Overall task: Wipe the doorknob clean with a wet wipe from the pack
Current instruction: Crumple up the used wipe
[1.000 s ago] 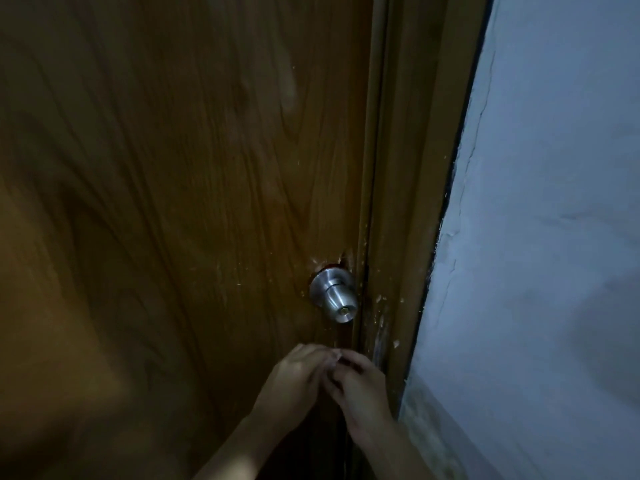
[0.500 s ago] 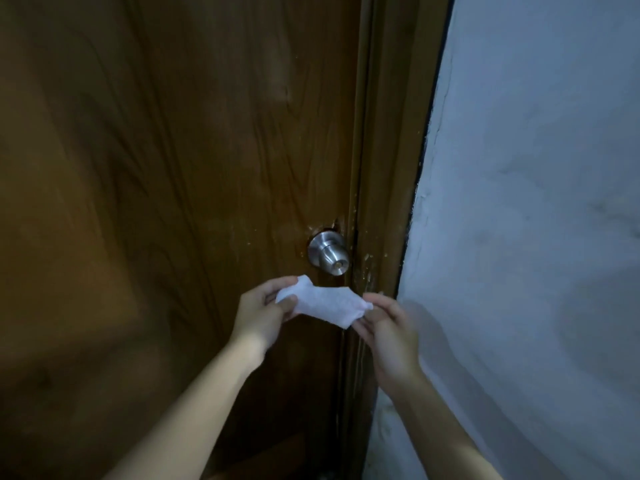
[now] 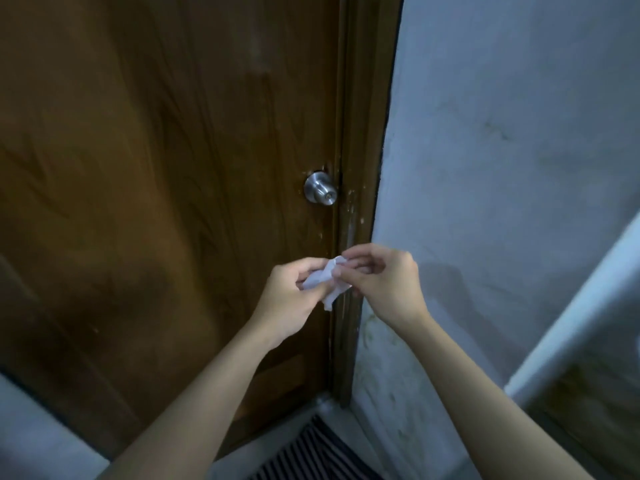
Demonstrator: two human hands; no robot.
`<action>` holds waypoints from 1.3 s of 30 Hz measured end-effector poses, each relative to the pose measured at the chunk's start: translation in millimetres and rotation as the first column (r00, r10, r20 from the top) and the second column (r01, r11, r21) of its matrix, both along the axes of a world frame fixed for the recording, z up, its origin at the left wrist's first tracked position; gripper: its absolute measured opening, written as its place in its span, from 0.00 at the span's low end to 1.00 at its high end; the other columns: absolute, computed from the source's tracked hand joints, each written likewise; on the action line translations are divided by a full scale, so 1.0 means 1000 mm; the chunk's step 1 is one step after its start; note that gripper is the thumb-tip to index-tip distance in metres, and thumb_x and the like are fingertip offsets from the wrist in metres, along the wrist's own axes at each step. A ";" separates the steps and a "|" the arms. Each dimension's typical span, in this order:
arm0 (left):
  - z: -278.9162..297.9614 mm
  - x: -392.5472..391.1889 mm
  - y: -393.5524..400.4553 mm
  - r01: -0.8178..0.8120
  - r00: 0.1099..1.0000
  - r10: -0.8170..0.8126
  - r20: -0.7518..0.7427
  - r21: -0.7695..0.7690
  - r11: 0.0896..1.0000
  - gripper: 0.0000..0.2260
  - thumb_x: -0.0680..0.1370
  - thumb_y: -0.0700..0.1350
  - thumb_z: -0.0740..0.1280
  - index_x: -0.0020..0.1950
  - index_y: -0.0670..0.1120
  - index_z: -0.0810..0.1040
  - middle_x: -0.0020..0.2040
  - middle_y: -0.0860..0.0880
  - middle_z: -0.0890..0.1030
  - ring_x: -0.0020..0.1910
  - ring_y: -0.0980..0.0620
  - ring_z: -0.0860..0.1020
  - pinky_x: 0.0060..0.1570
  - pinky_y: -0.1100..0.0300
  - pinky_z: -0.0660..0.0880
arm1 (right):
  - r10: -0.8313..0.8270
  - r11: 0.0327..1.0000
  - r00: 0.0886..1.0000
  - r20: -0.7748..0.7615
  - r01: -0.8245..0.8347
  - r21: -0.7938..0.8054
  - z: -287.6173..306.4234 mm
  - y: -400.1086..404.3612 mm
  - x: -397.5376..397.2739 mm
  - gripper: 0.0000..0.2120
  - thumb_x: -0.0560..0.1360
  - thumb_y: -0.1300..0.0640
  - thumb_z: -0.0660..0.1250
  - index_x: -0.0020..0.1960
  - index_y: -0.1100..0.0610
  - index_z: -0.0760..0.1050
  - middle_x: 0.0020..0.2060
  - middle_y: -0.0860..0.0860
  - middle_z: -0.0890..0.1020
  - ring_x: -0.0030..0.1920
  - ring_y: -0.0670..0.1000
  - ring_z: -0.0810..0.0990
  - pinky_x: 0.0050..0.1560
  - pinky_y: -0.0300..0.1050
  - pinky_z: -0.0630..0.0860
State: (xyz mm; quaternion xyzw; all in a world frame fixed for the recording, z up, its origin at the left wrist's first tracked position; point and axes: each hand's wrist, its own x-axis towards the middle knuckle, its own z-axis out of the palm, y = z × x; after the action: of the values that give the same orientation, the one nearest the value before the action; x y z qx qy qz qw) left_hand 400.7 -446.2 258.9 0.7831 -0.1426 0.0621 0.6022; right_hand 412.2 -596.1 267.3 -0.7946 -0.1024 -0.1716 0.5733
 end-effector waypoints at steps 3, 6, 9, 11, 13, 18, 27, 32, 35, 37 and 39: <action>-0.006 -0.028 -0.012 -0.008 0.991 -0.009 -0.133 -0.131 0.991 0.13 0.74 0.37 0.64 0.51 0.54 0.79 0.48 0.51 0.83 0.48 0.55 0.81 0.46 0.63 0.76 | -0.045 0.998 0.997 -0.068 0.043 -0.042 -0.013 -0.017 -0.035 0.12 0.66 0.54 0.75 0.48 0.49 0.79 0.37 0.43 0.80 0.37 0.42 0.78 0.35 0.27 0.72; -0.005 -0.049 -0.030 0.046 0.963 -0.106 -0.246 -0.237 0.970 0.12 0.75 0.35 0.60 0.52 0.47 0.79 0.46 0.47 0.81 0.46 0.51 0.78 0.43 0.63 0.75 | 0.220 0.953 0.927 -0.304 -0.138 0.270 -0.022 -0.038 -0.066 0.13 0.72 0.54 0.70 0.55 0.57 0.77 0.44 0.50 0.83 0.45 0.47 0.83 0.40 0.36 0.77; -0.004 -0.063 -0.049 0.098 0.942 -0.163 -0.292 -0.223 0.970 0.13 0.76 0.34 0.58 0.55 0.45 0.78 0.47 0.46 0.80 0.46 0.51 0.77 0.42 0.62 0.75 | 0.315 0.863 0.882 -0.351 -0.112 0.492 -0.028 -0.061 -0.089 0.09 0.72 0.58 0.69 0.50 0.62 0.79 0.39 0.53 0.85 0.43 0.51 0.84 0.38 0.39 0.79; -0.007 -0.068 -0.066 0.104 0.934 -0.176 -0.312 -0.233 0.967 0.13 0.76 0.34 0.58 0.51 0.47 0.79 0.46 0.47 0.80 0.44 0.53 0.78 0.42 0.63 0.75 | 0.288 0.831 0.889 -0.356 -0.047 0.554 -0.032 -0.078 -0.101 0.06 0.72 0.61 0.69 0.44 0.64 0.79 0.35 0.53 0.85 0.41 0.51 0.84 0.38 0.40 0.80; -0.014 -0.071 -0.081 0.060 0.926 -0.151 -0.345 -0.261 0.964 0.13 0.76 0.35 0.59 0.47 0.50 0.80 0.43 0.49 0.81 0.41 0.55 0.79 0.38 0.65 0.76 | 0.275 0.791 0.892 -0.360 0.003 0.612 -0.039 -0.093 -0.108 0.04 0.72 0.64 0.68 0.38 0.62 0.79 0.32 0.52 0.84 0.38 0.50 0.84 0.38 0.39 0.80; -0.056 -0.079 -0.138 0.009 0.897 -0.131 -0.423 -0.278 0.961 0.08 0.75 0.34 0.63 0.49 0.44 0.78 0.45 0.46 0.81 0.41 0.53 0.78 0.38 0.64 0.76 | 0.225 0.753 0.880 -0.418 0.115 0.647 -0.070 -0.157 -0.134 0.05 0.72 0.66 0.67 0.38 0.60 0.78 0.33 0.52 0.84 0.37 0.48 0.84 0.36 0.38 0.80; -0.157 -0.119 -0.285 -0.071 0.793 -0.200 -0.575 -0.414 0.907 0.06 0.74 0.38 0.66 0.39 0.47 0.76 0.35 0.52 0.79 0.31 0.59 0.77 0.30 0.66 0.74 | -0.110 0.776 0.854 -0.508 0.393 0.493 -0.169 -0.284 -0.179 0.10 0.71 0.70 0.66 0.38 0.57 0.71 0.27 0.52 0.81 0.30 0.47 0.79 0.33 0.40 0.78; -0.236 -0.138 -0.359 0.001 0.804 -0.136 -0.579 -0.228 0.974 0.12 0.69 0.28 0.67 0.36 0.45 0.75 0.33 0.46 0.77 0.30 0.53 0.75 0.32 0.63 0.75 | -0.318 0.776 0.736 -0.598 0.565 0.282 -0.257 -0.344 -0.203 0.10 0.68 0.69 0.69 0.35 0.58 0.73 0.28 0.53 0.79 0.29 0.46 0.77 0.30 0.39 0.76; -0.284 -0.145 -0.386 0.065 0.814 -0.123 -0.568 -0.122 0.990 0.14 0.69 0.26 0.65 0.36 0.46 0.76 0.33 0.49 0.78 0.29 0.59 0.76 0.34 0.67 0.74 | -0.384 0.762 0.653 -0.653 0.624 0.176 -0.311 -0.368 -0.214 0.10 0.68 0.69 0.70 0.33 0.56 0.76 0.31 0.54 0.81 0.33 0.49 0.79 0.35 0.43 0.77; -0.318 -0.148 -0.402 0.127 0.816 -0.134 -0.562 -0.051 0.991 0.13 0.70 0.27 0.64 0.40 0.45 0.78 0.37 0.48 0.80 0.32 0.62 0.77 0.35 0.70 0.74 | -0.417 0.762 0.612 -0.672 0.638 0.108 -0.347 -0.380 -0.217 0.11 0.68 0.69 0.69 0.35 0.54 0.78 0.35 0.56 0.82 0.39 0.53 0.80 0.41 0.46 0.76; -0.350 -0.149 -0.409 0.184 0.811 -0.131 -0.570 0.037 0.982 0.12 0.71 0.29 0.65 0.48 0.43 0.80 0.44 0.47 0.80 0.42 0.56 0.78 0.43 0.65 0.75 | -0.436 0.769 0.586 -0.683 0.637 0.056 -0.378 -0.386 -0.219 0.09 0.70 0.68 0.67 0.39 0.54 0.79 0.40 0.56 0.82 0.43 0.53 0.80 0.43 0.42 0.76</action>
State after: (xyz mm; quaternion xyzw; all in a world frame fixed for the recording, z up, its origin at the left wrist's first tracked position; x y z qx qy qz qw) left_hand 252.0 -855.0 -90.9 0.7781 -0.0251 -0.2290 0.5844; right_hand 193.6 -982.6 -110.7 -0.7012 0.3720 -0.0733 0.6038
